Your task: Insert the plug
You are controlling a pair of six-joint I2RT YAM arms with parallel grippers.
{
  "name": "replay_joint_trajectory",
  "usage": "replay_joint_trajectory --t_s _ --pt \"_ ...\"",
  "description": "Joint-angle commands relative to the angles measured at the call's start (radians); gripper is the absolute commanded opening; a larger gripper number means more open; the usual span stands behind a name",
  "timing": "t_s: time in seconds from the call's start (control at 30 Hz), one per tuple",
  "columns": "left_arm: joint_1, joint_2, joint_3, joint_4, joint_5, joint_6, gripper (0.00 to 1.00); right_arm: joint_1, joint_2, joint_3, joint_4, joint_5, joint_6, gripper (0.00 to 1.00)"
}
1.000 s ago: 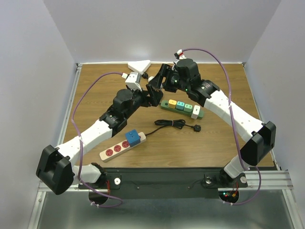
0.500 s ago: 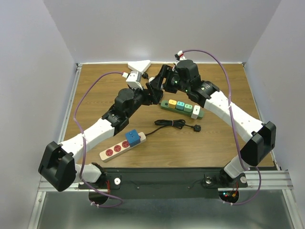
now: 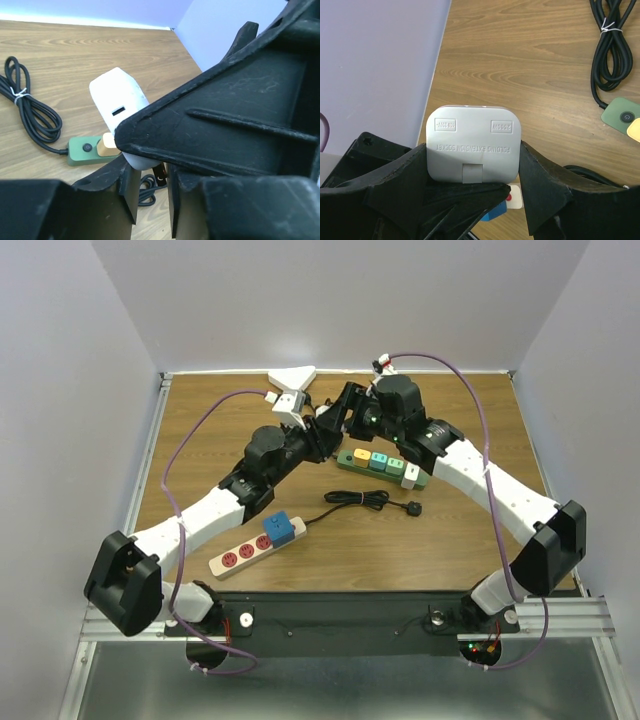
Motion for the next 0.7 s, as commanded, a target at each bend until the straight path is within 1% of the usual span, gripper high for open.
replay_joint_trajectory --t_s 0.0,0.03,0.13,0.17,0.2,0.23,0.27,0.3,0.33,0.37,0.4,0.47,0.5,0.57,0.67 --pt "0.009 0.0 0.018 0.111 -0.007 0.007 0.23 0.019 -0.058 -0.045 -0.009 -0.019 -0.019 0.07" --pt "0.009 0.0 0.017 0.113 -0.004 0.013 0.19 0.021 -0.063 -0.051 -0.011 -0.018 -0.022 0.09" --pt "0.012 0.003 0.004 0.113 0.006 0.032 0.02 0.019 -0.081 -0.065 -0.011 0.0 -0.04 0.21" --pt "0.012 0.002 -0.006 0.114 0.021 0.042 0.0 0.021 -0.089 -0.071 -0.011 0.022 -0.043 0.26" --pt "0.012 -0.004 -0.014 0.121 0.033 0.076 0.0 0.019 -0.097 -0.073 -0.011 0.031 -0.051 0.35" --pt "0.012 -0.011 -0.029 0.121 0.047 0.098 0.0 0.019 -0.115 -0.071 -0.011 0.043 -0.075 0.39" --pt "0.012 -0.027 -0.038 0.121 0.076 0.139 0.0 0.019 -0.132 -0.071 -0.011 0.065 -0.094 0.48" --pt "0.014 -0.037 -0.049 0.122 0.096 0.157 0.0 0.018 -0.132 -0.068 -0.011 0.077 -0.115 0.55" --pt "0.015 -0.046 -0.069 0.121 0.117 0.177 0.0 0.015 -0.152 -0.067 -0.011 0.079 -0.156 0.6" --pt "0.02 -0.053 -0.075 0.118 0.16 0.194 0.0 0.001 -0.163 -0.068 -0.012 0.117 -0.173 0.64" --pt "0.021 -0.067 -0.08 0.102 0.182 0.207 0.0 -0.011 -0.172 -0.065 -0.012 0.114 -0.189 0.69" --pt "0.024 -0.089 -0.094 0.084 0.232 0.233 0.0 -0.058 -0.186 -0.063 -0.009 0.091 -0.221 0.73" --pt "0.024 -0.096 -0.101 0.082 0.248 0.237 0.0 -0.072 -0.187 -0.063 -0.011 0.053 -0.23 0.8" --pt "0.026 -0.119 -0.123 0.085 0.271 0.239 0.0 -0.1 -0.187 -0.059 -0.009 0.001 -0.261 0.88" --pt "0.03 -0.135 -0.137 0.084 0.28 0.244 0.0 -0.114 -0.186 -0.06 -0.008 -0.05 -0.293 0.88"
